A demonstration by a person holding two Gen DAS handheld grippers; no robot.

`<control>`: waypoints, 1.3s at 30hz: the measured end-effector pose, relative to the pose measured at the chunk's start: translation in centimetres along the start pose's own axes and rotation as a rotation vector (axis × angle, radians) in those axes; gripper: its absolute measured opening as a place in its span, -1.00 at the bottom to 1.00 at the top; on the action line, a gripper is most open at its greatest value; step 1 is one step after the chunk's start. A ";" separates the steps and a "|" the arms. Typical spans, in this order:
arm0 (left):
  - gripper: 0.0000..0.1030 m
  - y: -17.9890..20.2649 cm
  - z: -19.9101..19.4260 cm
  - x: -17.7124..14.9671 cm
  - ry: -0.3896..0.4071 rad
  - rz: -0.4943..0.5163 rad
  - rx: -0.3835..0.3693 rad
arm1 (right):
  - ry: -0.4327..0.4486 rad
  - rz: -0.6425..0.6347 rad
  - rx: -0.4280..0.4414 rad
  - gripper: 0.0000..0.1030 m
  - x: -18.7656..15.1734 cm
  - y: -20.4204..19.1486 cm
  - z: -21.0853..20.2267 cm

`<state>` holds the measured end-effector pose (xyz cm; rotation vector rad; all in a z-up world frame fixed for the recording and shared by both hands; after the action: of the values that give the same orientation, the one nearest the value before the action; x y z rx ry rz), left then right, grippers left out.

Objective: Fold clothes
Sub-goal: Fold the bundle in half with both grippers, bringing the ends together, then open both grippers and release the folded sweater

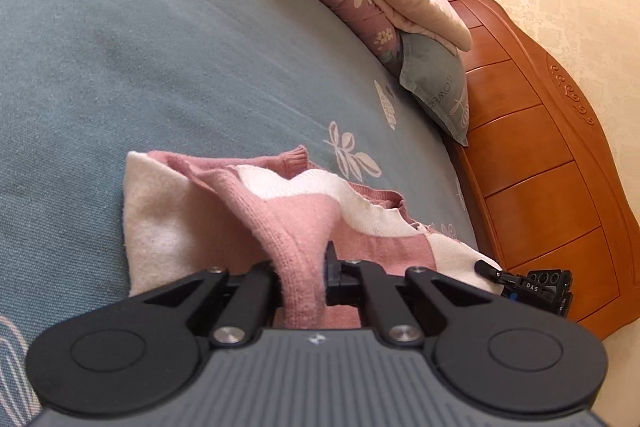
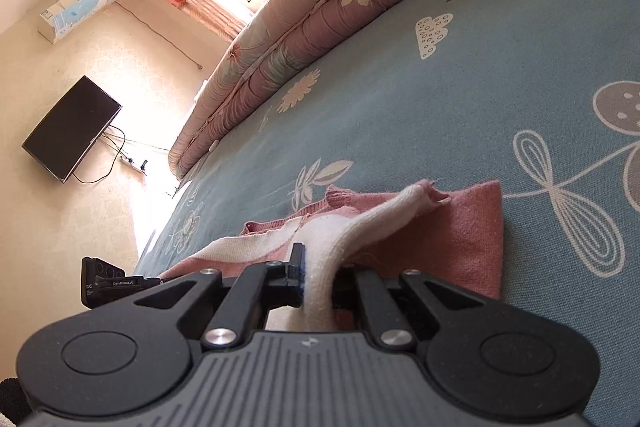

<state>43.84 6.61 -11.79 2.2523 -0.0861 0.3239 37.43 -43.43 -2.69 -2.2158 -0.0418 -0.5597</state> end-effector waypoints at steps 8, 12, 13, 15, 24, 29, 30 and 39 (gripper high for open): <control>-0.93 -3.4 2.2 -0.3 -0.024 -0.111 0.042 | -0.086 0.110 -0.083 -0.86 -2.6 4.6 2.1; -0.94 -2.7 1.8 -0.3 0.005 -0.096 0.025 | -0.058 0.146 -0.039 -0.86 -3.4 5.3 2.0; -0.94 -2.5 1.7 -0.3 0.012 -0.093 0.021 | -0.055 0.133 -0.040 -0.86 -3.6 4.9 1.8; -0.93 -3.0 2.0 -0.4 0.009 -0.105 0.021 | -0.048 0.118 -0.038 -0.86 -4.0 4.4 1.3; -0.82 -3.9 1.5 -1.5 0.023 -0.127 0.040 | 0.009 0.146 -0.036 -0.44 -7.0 4.0 -2.0; -0.81 -3.3 -1.3 -3.0 0.053 -0.083 0.158 | 0.064 0.116 -0.108 -0.44 -9.1 2.3 -5.1; -0.81 -2.9 -2.0 -3.3 0.061 -0.061 0.194 | 0.075 0.093 -0.135 -0.43 -9.2 1.6 -5.6; -0.33 5.4 -1.7 -5.8 0.043 0.279 0.323 | -0.034 -0.128 -0.258 -0.11 -7.6 -3.1 0.4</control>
<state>36.97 4.11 -8.22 2.5541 -0.3491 0.5688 30.11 -39.97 -3.72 -2.4865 -0.1370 -0.6268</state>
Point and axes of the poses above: each gripper's, at about its wrist camera, not at the fingertips, and z roughly the way its jaws point, y to its right, x to its top, the point moved 5 cm from there along z, roughly the way its jaws point, and after that the axes turned 15 degrees about -y, right-handed, at the moved point
